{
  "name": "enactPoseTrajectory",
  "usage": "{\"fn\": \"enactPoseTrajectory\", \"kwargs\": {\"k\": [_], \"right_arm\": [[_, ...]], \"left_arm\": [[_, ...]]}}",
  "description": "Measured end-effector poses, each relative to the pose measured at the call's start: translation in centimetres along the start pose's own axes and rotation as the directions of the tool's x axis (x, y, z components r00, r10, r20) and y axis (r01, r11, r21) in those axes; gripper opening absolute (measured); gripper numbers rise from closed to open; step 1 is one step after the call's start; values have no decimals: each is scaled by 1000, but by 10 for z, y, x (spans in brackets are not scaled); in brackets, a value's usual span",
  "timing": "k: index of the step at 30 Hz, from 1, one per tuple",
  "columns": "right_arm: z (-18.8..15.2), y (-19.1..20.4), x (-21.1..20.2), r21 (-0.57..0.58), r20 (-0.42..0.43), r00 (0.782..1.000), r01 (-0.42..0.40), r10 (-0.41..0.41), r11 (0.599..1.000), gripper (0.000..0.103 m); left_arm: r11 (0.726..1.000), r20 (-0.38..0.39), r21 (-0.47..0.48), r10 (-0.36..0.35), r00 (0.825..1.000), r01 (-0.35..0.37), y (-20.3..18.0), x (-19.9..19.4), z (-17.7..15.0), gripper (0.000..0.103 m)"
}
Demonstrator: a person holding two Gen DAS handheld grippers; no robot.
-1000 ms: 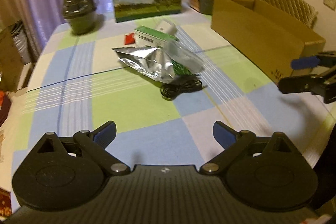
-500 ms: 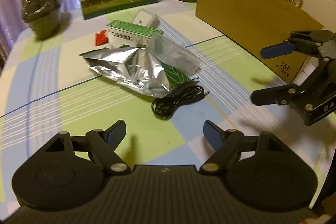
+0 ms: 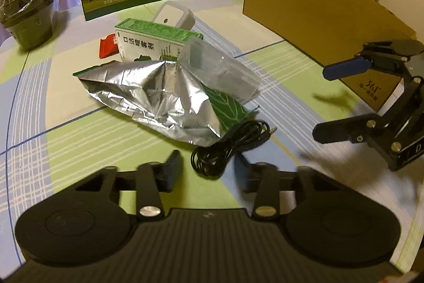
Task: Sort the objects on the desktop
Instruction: 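Grasp the black cable with the left tool while the right tool moves toward the blue floss box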
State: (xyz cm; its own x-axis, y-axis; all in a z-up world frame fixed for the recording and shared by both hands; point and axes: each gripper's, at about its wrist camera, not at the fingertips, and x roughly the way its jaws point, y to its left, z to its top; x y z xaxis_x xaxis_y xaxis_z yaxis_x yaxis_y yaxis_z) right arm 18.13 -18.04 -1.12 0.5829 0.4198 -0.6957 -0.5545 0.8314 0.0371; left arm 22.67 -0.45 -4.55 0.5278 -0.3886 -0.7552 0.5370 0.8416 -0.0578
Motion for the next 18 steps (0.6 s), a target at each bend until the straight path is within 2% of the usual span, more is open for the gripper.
{"fn": "enactPoseTrajectory", "kwargs": {"k": [3,7,11,15,18], "right_arm": [[0,3,0,-15,1,1000,1,-1,1000,89],[-1,5,-1,-34,0,1000,9,-9,999,89],[-1,5,-1,-36,1,1000,8,-8,999,89],[-1,9,0,-48,-2,1000,4,-5,999,88],[-1,12,1,-60,-3,1000,3,-4,998,88]], "left_arm": [[1000,-6,10,3,1000,-3,-2,-2,0,24],[1000,-20,28,11,1000,-10,-7,-14,-5,9],[999,-39,23,38,999,-37,-7,-30,-18,9],[998,-29,55,0,1000,2,-7,-43,-29,9],[995,-18,100,4,1000,-2,-10,-47,-32,12]]}}
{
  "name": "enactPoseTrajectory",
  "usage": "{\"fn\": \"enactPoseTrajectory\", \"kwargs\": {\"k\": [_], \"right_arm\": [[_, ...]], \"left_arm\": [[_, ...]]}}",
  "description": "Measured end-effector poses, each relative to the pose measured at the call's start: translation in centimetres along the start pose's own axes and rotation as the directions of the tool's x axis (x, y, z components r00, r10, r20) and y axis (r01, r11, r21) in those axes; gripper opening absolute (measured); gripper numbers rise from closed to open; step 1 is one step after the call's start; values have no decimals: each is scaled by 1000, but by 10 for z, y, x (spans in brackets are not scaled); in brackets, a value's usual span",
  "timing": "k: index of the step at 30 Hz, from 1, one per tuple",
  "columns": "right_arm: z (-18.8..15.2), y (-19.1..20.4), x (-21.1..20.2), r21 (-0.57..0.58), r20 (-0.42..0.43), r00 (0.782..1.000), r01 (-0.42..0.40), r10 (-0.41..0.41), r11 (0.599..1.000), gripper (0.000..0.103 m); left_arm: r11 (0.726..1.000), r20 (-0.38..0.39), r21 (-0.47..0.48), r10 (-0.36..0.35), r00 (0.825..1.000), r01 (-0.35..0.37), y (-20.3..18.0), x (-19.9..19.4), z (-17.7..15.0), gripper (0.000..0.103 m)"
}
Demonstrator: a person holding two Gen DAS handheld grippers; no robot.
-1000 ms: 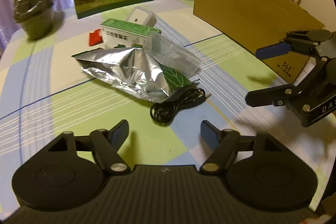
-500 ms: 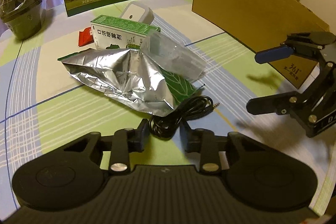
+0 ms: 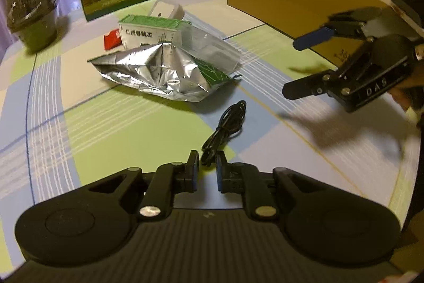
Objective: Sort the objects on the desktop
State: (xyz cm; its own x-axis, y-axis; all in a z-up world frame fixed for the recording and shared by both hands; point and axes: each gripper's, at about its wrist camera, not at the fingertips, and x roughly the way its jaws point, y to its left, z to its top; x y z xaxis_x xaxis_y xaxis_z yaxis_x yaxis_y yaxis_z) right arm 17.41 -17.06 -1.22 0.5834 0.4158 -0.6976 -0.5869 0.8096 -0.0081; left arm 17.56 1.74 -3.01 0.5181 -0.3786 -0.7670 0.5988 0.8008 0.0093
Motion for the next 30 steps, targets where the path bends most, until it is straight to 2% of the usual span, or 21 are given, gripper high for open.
{"fn": "enactPoseTrajectory", "kwargs": {"k": [1,6,12,14,19,23,26,30], "right_arm": [[0,1,0,-2,-2,1000,0,0,1000,88],[1,3,3,-20,-11,1000,7,-7,1000,88],[13,12,8,-142,-7,1000,6,-7,990,88],[19,17,13,-216,-16,1000,3,-6,976,88],[39,23,26,-362,-45,999,-16,0,932,88],[59,21,37,-444,-69,998,-35,5,896,88],[72,17,50,-474,-92,995,-64,22,878,88],[86,13,67,-455,-112,991,-113,70,883,84]], "left_arm": [[1000,5,15,8,1000,-8,-1,0,1,16],[998,20,61,-7,1000,6,-7,9,9,16],[995,-21,98,-19,1000,21,-16,23,15,16],[994,-31,109,-10,999,14,-18,22,15,11],[988,-6,157,5,1000,-4,-22,6,14,11],[987,12,160,12,1000,-14,-17,-2,13,11],[988,31,154,-3,1000,-2,-11,-7,12,11],[992,48,123,-3,999,-3,-4,-13,11,11]]}}
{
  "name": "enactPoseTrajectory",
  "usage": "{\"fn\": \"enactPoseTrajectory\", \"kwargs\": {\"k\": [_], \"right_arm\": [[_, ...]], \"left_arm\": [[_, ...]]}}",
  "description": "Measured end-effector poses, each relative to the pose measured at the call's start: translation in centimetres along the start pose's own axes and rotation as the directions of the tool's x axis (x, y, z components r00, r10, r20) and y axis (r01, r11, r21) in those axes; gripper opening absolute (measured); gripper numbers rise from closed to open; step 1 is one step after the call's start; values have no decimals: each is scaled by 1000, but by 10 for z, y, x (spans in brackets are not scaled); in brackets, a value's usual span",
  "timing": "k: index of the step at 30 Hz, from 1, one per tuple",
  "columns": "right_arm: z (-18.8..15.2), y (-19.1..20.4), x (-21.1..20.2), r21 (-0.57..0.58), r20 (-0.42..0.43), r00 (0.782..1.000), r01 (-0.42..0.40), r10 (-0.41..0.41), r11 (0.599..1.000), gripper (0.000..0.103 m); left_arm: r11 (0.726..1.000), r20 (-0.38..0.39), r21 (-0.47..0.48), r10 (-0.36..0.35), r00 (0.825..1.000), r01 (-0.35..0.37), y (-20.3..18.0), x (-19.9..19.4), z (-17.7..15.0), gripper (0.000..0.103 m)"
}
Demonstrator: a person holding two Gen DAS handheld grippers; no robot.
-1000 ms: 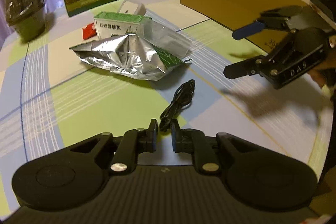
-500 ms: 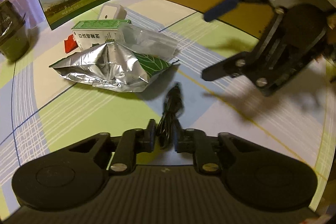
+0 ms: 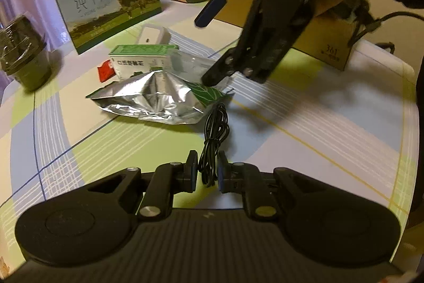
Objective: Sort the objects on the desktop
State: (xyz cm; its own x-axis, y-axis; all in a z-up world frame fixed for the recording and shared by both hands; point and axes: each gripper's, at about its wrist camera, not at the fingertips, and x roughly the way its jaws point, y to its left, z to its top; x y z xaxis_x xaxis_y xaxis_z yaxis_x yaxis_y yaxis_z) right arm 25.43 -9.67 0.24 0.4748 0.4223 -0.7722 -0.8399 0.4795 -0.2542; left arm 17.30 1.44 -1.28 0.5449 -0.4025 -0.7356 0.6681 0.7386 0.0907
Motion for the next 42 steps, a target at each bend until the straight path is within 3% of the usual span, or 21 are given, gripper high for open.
{"fn": "enactPoseTrajectory", "kwargs": {"k": [9,12,14,15,17,18,22,27,28,31,33,35,38,40,42], "right_arm": [[6,-7,25,30,-16,992,-127,127,991,80],[4,-8,18,72,-13,994,-106,107,992,59],[4,-11,12,143,-27,994,-97,101,985,35],[3,-13,8,176,-33,994,-93,100,980,30],[-1,-11,0,220,-51,993,-93,106,971,10],[-4,-8,-3,232,-64,991,-96,113,968,6],[-22,9,-18,246,-125,986,-74,108,966,6],[-44,14,-40,344,-98,992,-37,75,938,7],[-45,13,-42,372,-81,994,-38,73,927,12],[-44,5,-48,455,-38,999,4,14,891,52],[-42,-3,-47,501,-32,998,60,-51,864,61],[-42,-15,-41,589,-52,993,116,-106,800,70],[-48,-36,-31,750,-92,983,174,-161,638,87],[-50,-44,-24,817,-99,981,176,-168,549,88],[-47,-47,-14,847,-114,979,184,-168,499,88]], "left_arm": [[1000,13,-30,-6,1000,6,8,-5,-4,11],[999,12,-35,-6,1000,7,7,-5,-5,11],[999,14,-40,-10,1000,11,6,-5,-5,11],[999,13,-42,-11,1000,11,5,-5,-5,11],[999,12,-44,-16,1000,17,1,-5,-4,11],[999,10,-41,-17,1000,18,-2,-5,-4,11],[999,7,-35,-19,1000,19,-13,-7,-4,11],[998,16,-67,-2,1000,3,-14,-8,-4,11],[996,19,-89,7,1000,-5,-12,-8,-3,11],[988,36,-152,21,999,-15,-4,-7,2,11],[983,51,-183,33,998,-23,0,-8,5,11],[974,75,-225,39,996,-21,6,-10,8,11],[961,92,-275,68,993,-40,13,-11,12,11],[953,82,-296,91,992,-63,17,-9,13,11],[946,72,-314,100,992,-73,21,-7,13,11]]}}
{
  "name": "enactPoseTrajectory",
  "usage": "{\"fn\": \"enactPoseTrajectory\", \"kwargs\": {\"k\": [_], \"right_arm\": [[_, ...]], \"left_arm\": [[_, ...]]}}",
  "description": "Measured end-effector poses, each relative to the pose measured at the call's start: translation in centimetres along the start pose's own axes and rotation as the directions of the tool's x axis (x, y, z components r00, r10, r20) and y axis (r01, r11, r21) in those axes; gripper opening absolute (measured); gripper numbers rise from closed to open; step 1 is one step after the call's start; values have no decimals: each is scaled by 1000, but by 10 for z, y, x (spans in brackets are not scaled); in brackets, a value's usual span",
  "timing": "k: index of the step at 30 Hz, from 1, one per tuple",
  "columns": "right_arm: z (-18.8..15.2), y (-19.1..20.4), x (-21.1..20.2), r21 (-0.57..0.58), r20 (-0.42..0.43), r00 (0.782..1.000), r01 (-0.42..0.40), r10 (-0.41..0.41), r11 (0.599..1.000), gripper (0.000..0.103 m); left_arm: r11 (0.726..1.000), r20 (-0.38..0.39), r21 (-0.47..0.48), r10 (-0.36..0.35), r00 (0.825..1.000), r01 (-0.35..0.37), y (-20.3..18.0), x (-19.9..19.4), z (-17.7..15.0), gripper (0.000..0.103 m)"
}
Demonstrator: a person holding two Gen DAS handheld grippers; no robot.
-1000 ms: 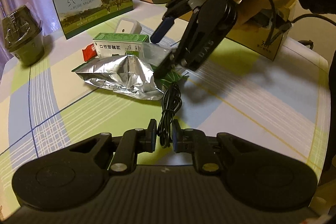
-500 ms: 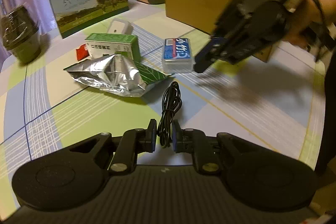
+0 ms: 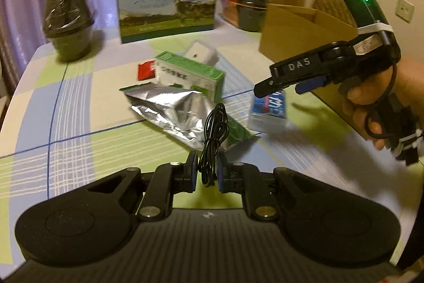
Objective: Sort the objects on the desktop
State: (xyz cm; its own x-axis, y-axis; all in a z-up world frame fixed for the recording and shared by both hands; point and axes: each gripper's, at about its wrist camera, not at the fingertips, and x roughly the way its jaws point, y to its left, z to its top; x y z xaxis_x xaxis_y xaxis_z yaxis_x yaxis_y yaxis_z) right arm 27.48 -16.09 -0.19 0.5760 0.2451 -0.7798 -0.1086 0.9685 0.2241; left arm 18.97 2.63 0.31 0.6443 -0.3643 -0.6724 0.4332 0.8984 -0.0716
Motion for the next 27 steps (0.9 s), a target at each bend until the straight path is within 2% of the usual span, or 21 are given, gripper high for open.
{"fn": "enactPoseTrajectory", "kwargs": {"k": [4,6,8,11,12,16,19,22,27], "right_arm": [[4,11,22,-8,-24,999,39,-39,999,88],[-1,14,31,-57,-43,997,57,-59,997,87],[-9,15,32,-102,-42,998,49,-54,994,71],[-21,14,20,-178,-45,998,26,-35,984,56],[-26,14,14,-208,-50,998,19,-30,978,55],[-58,7,-19,-299,-91,996,-36,8,954,55],[-86,0,-46,-317,-97,995,-56,26,947,55],[-123,-5,-74,-337,-83,996,-67,41,939,55],[-161,-11,-97,-329,-24,998,-70,66,942,55]], "left_arm": [[1000,-7,-8,2,1000,-2,2,2,-1,11],[1000,-10,-4,2,1000,-2,1,2,-2,11],[1000,-14,0,2,1000,-2,0,3,-3,11],[1000,-18,-3,-3,1000,3,-1,3,-4,11],[1000,-19,-5,-6,1000,6,-2,2,-5,11],[1000,-24,-1,-13,1000,13,-12,-6,-11,11],[1000,-44,-16,-6,999,5,-26,-15,-22,11],[1000,-64,-26,4,998,-5,-43,-21,-36,11],[1000,-97,-11,23,995,-24,-65,-22,-57,11]]}}
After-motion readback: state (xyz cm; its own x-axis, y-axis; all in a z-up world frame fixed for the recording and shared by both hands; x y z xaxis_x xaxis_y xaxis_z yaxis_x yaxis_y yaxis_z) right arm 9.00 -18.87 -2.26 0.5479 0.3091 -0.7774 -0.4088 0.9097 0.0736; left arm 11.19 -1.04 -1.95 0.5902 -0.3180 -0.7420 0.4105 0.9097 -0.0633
